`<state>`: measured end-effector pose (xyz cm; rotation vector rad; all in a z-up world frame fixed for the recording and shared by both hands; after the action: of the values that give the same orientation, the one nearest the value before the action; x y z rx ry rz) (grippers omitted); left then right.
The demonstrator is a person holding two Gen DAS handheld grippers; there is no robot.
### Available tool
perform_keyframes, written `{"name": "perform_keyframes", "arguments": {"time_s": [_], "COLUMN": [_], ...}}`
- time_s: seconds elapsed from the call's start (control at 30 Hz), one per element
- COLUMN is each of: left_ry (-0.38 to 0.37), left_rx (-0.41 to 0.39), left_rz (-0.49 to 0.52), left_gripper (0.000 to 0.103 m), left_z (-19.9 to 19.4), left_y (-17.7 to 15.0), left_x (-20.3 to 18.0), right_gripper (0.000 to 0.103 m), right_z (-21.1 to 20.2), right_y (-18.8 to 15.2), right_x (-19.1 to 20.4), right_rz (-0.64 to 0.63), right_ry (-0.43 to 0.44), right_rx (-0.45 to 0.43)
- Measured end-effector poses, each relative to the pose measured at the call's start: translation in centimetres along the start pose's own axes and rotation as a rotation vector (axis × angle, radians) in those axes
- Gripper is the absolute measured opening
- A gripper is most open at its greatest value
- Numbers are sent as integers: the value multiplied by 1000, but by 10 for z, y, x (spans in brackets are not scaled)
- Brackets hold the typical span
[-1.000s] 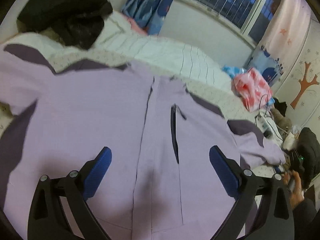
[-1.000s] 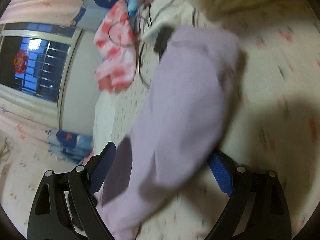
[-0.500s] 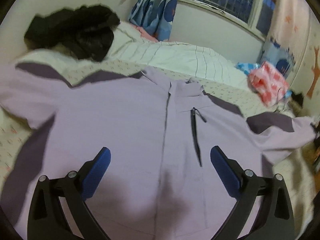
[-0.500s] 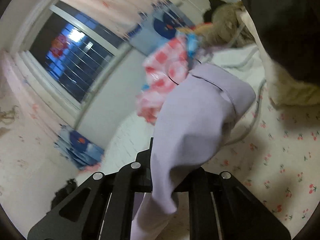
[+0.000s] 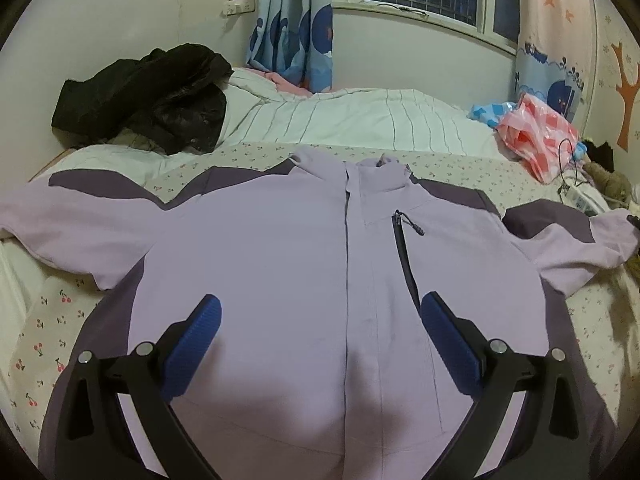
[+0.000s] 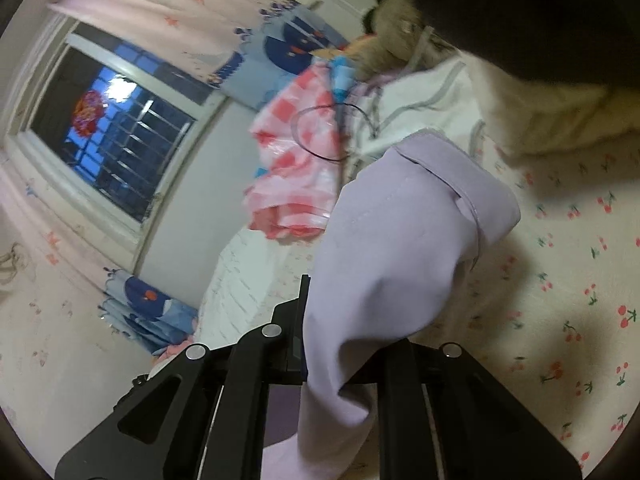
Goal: Fold large clothes
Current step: 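Grasp the sleeve cuff with the right gripper and raise it above the jacket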
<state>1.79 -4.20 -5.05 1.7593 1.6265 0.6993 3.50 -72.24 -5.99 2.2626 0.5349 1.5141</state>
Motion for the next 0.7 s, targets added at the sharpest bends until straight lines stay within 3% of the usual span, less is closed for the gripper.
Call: {"name": "perform_keyframes", "arguments": {"time_s": [0.33, 0.7], "left_ry": [-28, -53], "left_rx": [-34, -31], "left_rz": [-17, -80], "left_gripper": [96, 96], "left_z": [-14, -18], "left_y": [6, 12], "left_x": [-1, 7], "right_gripper": [11, 11], "right_z": [-18, -10], "right_y": [-6, -76], "right_x": [115, 257], "right_rz": [-114, -255], "right_ry": [141, 323], "right_rx": [7, 134]}}
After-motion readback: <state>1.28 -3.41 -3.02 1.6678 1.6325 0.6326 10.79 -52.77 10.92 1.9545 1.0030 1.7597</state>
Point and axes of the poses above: each gripper's, at about its wrist camera, not at the fingertips, and z roughly the way its jaws point, x to its left, y to its top, the point moved 5 cm from there along z, roughly the way its jaws point, and after that the axes turned 1 degree about x, right-handed, at the moved point
